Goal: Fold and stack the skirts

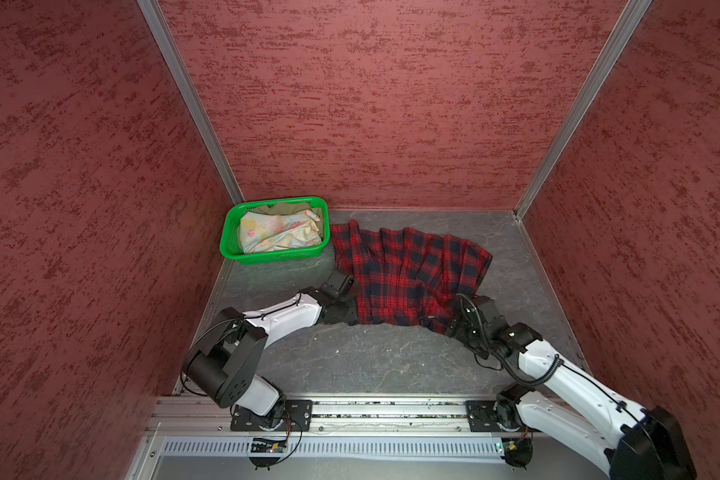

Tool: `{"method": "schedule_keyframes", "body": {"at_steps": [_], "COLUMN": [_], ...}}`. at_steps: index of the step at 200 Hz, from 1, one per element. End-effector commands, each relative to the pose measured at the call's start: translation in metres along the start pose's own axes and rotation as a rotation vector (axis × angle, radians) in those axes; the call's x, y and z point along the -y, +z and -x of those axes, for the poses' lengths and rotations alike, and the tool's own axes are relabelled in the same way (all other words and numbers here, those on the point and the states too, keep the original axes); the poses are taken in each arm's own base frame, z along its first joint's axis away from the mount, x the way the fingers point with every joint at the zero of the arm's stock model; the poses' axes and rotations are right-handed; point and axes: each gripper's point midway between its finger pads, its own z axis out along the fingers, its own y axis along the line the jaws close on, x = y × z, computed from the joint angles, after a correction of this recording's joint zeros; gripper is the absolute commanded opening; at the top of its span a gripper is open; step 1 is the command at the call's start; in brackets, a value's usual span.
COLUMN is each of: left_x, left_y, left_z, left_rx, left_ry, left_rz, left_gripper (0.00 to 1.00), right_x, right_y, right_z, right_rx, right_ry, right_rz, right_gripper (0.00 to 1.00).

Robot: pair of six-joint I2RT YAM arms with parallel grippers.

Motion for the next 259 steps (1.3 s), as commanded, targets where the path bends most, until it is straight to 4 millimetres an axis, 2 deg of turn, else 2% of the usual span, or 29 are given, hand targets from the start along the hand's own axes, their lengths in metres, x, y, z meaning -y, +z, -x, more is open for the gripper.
{"method": "schedule_keyframes", "body": {"at_steps": [1,26,38,52,69,92,123,152,184,220,223,227,233,240,249,259], "left_x": [0.012,0.013,0.014,0.015,0.014,0.011,0.004,-0.001,-0.006,-0.018,-0.02,-0.02,-0.021,-0.021,-0.019,-0.016], "left_y": [0.003,0.0,-0.002,-0.004,-0.006,-0.009,-0.017,-0.024,-0.026,-0.019,-0.018,-0.017,-0.016,-0.015,-0.014,-0.012], "left_z": [0.012,0.018,0.019,0.02,0.023,0.027,0.033,0.038,0.03,0.009,0.007,0.005,0.002,-0.001,-0.006,-0.011], "left_rx": [0.022,0.03,0.028,0.027,0.032,0.039,0.055,0.063,0.044,0.007,0.002,-0.001,-0.006,-0.012,-0.019,-0.026], "left_ry": [-0.014,-0.019,-0.024,-0.022,-0.021,-0.028,-0.043,-0.053,-0.061,-0.091,-0.096,-0.097,-0.1,-0.106,-0.104,-0.097], "left_rz": [-0.091,-0.111,-0.122,-0.131,-0.128,-0.128,-0.121,-0.116,-0.108,-0.094,-0.091,-0.091,-0.092,-0.09,-0.094,-0.092], "left_gripper": [0.16,0.0,0.0,0.0,0.0,0.0,0.0,0.0,0.0,0.0,0.0,0.0,0.0,0.0,0.0,0.0], "right_x": [-0.02,-0.025,-0.023,-0.023,-0.02,-0.015,-0.012,0.001,0.019,0.021,0.021,0.02,0.018,0.015,0.012,0.009], "right_y": [0.002,0.008,0.012,0.012,0.006,-0.001,-0.015,-0.036,-0.034,-0.029,-0.029,-0.03,-0.031,-0.035,-0.041,-0.047], "right_z": [0.006,0.012,0.016,0.021,0.034,0.054,0.069,0.078,0.064,0.045,0.045,0.044,0.043,0.044,0.046,0.048], "right_rx": [0.022,0.046,0.056,0.072,0.13,0.177,0.21,0.229,0.17,0.111,0.109,0.108,0.105,0.104,0.119,0.138], "right_ry": [0.107,0.133,0.122,0.107,0.094,0.079,0.0,-0.046,-0.043,0.037,0.042,0.049,0.056,0.064,0.085,0.105], "right_rz": [0.125,0.198,0.193,0.195,0.178,0.165,0.097,-0.032,-0.104,-0.05,-0.048,-0.044,-0.031,-0.015,-0.001,0.024], "right_gripper": [0.83,0.74,0.69,0.57,0.29,0.0,0.0,0.0,0.0,0.0,0.04,0.16,0.39,0.57,0.73,0.86]}}
